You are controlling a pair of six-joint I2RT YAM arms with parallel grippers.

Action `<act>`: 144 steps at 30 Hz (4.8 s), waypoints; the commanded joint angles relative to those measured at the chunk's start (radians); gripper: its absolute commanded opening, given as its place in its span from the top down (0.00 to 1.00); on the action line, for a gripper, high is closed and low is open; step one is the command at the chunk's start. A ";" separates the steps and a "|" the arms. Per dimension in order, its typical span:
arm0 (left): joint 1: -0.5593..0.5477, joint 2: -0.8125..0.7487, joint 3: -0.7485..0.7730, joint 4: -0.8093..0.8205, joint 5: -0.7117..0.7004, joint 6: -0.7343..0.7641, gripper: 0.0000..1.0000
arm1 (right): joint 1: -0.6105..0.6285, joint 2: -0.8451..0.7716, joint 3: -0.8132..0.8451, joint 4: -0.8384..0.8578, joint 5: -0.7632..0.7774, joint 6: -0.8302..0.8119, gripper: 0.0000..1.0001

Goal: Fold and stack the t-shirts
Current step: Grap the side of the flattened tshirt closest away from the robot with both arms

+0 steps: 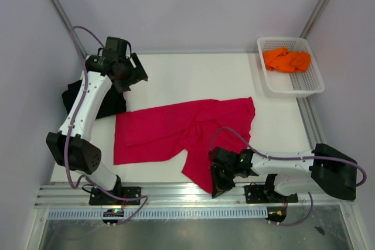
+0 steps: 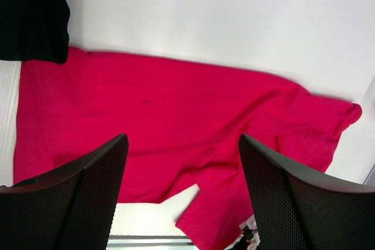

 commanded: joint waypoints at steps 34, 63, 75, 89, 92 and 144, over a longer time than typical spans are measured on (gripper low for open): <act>0.007 -0.085 -0.221 -0.060 -0.005 0.014 0.22 | -0.474 -0.029 0.494 -0.418 0.647 -0.256 0.97; -0.010 -0.340 -0.679 -0.305 -0.123 -0.372 0.27 | -0.824 0.436 0.912 -0.274 0.421 -0.600 0.97; -0.022 -0.322 -0.897 -0.289 -0.232 -0.421 0.27 | -0.832 0.447 0.874 -0.234 0.380 -0.580 0.97; -0.037 -0.292 -0.960 -0.204 -0.309 -0.622 0.27 | -0.834 0.341 0.836 -0.225 0.391 -0.566 0.97; -0.042 -0.314 -0.983 -0.166 -0.337 -0.681 0.27 | -0.834 0.322 0.819 -0.214 0.383 -0.552 0.97; -0.099 -0.134 -1.054 0.044 -0.608 -1.086 1.00 | -0.834 0.201 0.867 -0.360 0.348 -0.575 0.97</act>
